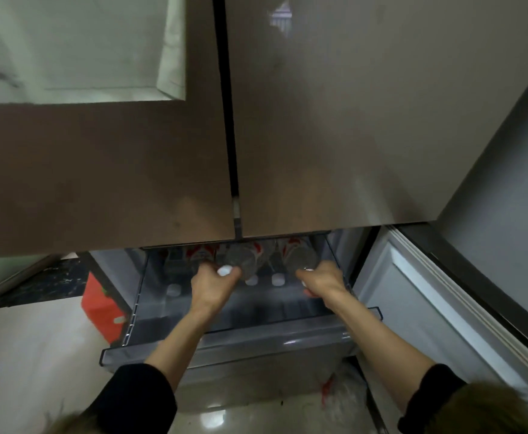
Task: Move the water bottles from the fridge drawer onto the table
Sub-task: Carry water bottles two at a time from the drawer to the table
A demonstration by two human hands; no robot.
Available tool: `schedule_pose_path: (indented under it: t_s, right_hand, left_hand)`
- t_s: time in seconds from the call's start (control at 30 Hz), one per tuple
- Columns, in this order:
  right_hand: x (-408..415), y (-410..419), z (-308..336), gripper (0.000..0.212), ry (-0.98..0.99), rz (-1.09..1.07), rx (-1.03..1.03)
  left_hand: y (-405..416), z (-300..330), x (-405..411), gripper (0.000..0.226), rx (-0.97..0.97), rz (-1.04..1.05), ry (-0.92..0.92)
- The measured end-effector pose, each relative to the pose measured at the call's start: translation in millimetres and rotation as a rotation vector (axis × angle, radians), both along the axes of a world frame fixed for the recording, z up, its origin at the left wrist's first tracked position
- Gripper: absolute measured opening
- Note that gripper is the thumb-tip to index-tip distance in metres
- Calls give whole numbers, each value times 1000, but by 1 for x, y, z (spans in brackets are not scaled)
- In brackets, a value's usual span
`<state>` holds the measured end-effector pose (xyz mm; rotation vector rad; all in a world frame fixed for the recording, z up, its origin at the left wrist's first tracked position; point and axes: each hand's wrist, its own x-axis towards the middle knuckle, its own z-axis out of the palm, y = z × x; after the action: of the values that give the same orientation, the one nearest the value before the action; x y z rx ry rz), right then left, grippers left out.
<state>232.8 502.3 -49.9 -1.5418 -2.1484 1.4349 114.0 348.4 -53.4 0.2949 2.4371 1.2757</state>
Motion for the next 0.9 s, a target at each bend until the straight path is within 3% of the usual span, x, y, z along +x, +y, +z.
schedule_pose_path:
  t_s: [0.13,0.23,0.4,0.9]
  right_hand:
    - [15,-20,20,25,51,-91,137]
    - [25,-29,30,41,80,-169,194]
    - [39,-35,37,49,40,-139,267]
    - [-1,-51,37,50,-150,253,625]
  left_hand:
    - [-16,26,-1,42,46,30,111]
    - [-30,32,2,41,36,-28,156]
    - [-46,27,12,34,8,-151,279]
    - [-42,19,-18,39,-75,-343,438]
